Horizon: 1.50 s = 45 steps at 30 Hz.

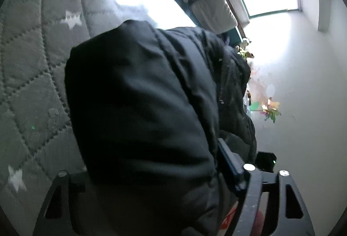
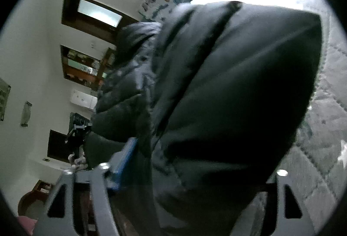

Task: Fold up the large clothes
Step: 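Carry the held black jacket bundle with both grippers over the mattress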

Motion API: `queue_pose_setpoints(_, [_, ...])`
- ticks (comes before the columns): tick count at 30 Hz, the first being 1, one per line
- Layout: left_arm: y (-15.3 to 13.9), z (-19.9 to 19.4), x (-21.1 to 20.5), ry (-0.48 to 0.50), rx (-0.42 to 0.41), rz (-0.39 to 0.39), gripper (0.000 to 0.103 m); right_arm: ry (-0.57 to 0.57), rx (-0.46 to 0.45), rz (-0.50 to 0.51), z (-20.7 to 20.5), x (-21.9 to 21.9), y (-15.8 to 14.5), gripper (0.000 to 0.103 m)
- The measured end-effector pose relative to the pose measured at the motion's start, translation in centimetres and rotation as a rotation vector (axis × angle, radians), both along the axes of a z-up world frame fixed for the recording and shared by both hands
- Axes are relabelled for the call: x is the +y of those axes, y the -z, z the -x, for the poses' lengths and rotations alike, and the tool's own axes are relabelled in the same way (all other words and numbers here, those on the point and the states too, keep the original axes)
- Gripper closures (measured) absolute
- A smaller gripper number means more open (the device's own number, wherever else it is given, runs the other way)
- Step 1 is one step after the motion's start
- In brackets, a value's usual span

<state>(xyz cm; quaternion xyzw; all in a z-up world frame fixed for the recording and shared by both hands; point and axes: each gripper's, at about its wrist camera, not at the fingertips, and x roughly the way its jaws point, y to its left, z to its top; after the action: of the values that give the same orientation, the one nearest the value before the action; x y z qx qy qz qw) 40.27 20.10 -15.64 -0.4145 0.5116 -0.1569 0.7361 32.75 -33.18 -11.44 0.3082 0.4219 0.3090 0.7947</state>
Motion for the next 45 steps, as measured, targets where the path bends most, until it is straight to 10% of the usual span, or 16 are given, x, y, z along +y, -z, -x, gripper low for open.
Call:
queue_pose_setpoints(9, [-7.9,-0.8,-7.2,0.085,-0.128,-0.037,0.037,0.028,-0.161,0.034,4.2,-1.9,-6.8,0.057])
queue_pose_setpoints(21, [-10.6,-10.4,-21.7,0.210,-0.168,0.049,0.039,0.214,-0.234,0.143,6.5,-11.6,-12.0,0.058])
queue_pose_setpoints(32, [-4.4,-14.8,-32.6,0.258,-0.042,-0.048,0.038,0.341,-0.071,0.224,5.5,-16.8,-5.1,0.049])
queue_pose_setpoints(38, [-0.3,-14.9,-31.9,0.239,0.038,-0.020,0.024,0.405,0.044,0.174,5.5,-18.5,0.3,0.024])
queue_pose_setpoints(45, [-2.4,-15.9,-27.6,0.198,0.010,-0.058,0.023,0.458,0.033,0.300,6.9,-21.1,-3.0,0.024])
